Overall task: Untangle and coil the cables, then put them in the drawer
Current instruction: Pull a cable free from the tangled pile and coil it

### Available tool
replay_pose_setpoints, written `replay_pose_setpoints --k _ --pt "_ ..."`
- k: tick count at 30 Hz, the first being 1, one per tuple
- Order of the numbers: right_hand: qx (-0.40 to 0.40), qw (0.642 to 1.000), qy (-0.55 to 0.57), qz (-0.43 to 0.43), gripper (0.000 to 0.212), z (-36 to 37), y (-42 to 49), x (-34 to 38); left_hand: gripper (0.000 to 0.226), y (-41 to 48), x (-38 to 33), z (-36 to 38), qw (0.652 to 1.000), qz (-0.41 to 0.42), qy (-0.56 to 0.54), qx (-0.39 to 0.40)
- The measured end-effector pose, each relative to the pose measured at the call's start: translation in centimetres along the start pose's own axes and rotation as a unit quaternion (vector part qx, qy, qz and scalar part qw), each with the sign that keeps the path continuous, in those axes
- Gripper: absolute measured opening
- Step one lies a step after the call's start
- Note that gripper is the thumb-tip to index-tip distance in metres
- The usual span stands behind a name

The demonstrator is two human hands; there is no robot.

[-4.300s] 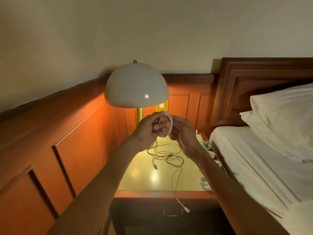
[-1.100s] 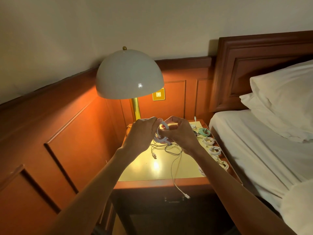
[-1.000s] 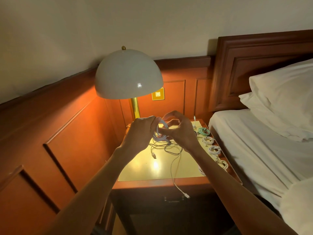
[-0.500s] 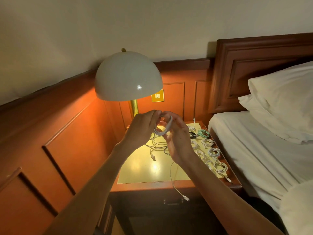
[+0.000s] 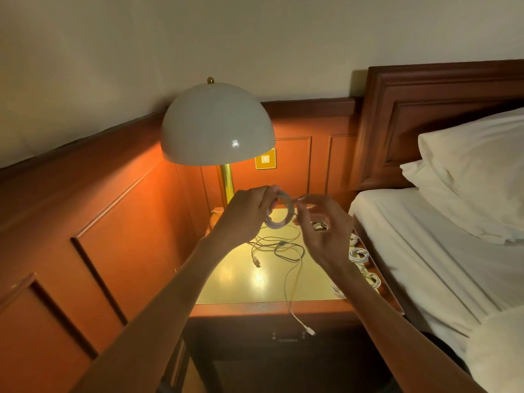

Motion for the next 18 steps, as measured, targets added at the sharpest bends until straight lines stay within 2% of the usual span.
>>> replay_pose_setpoints --k 2,6,9,11,13,15,18 --pt "0.001 0.997 0.001 0.073 0.007 -0.3 -0.1 -1.4 0.038 0.0 1.8 -0.3 0.999 -0.033 -0.004 -0.014" --pt "0.106 0.986 -0.033 0.128 0.014 1.7 -0.7 -3.0 0.035 0.0 3.2 -0.3 0.998 -0.044 0.036 -0.018" --pt "0.131 0.985 -0.061 0.089 0.024 2.2 -0.7 -2.3 0.037 -0.1 2.9 -0.4 0.997 -0.038 0.058 -0.037" --pt "0.180 0.978 -0.104 0.018 0.026 2.8 -0.5 -1.4 0.037 0.0 3.0 -0.7 0.997 -0.028 0.062 -0.044" --pt "0.262 0.952 -0.153 -0.033 0.026 4.0 -0.9 -1.6 0.037 0.0 3.4 -0.6 0.997 -0.022 0.068 -0.035" --pt "0.305 0.928 -0.209 -0.044 0.025 4.5 -1.2 -2.7 0.038 -0.3 3.5 0.0 0.997 -0.020 0.080 -0.008" --pt "0.249 0.927 -0.275 -0.055 0.021 3.6 -0.5 -3.7 0.046 -0.7 4.2 0.8 0.998 -0.056 0.008 0.024"
Point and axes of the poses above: each hand's wrist, its own y-axis towards the middle knuckle, its own z-axis out of the palm, x = y × z, the point moved 10 cm from there along y, towards the middle knuckle, and after that the axes turned 6 degrees about -x, right-handed, at the moved point
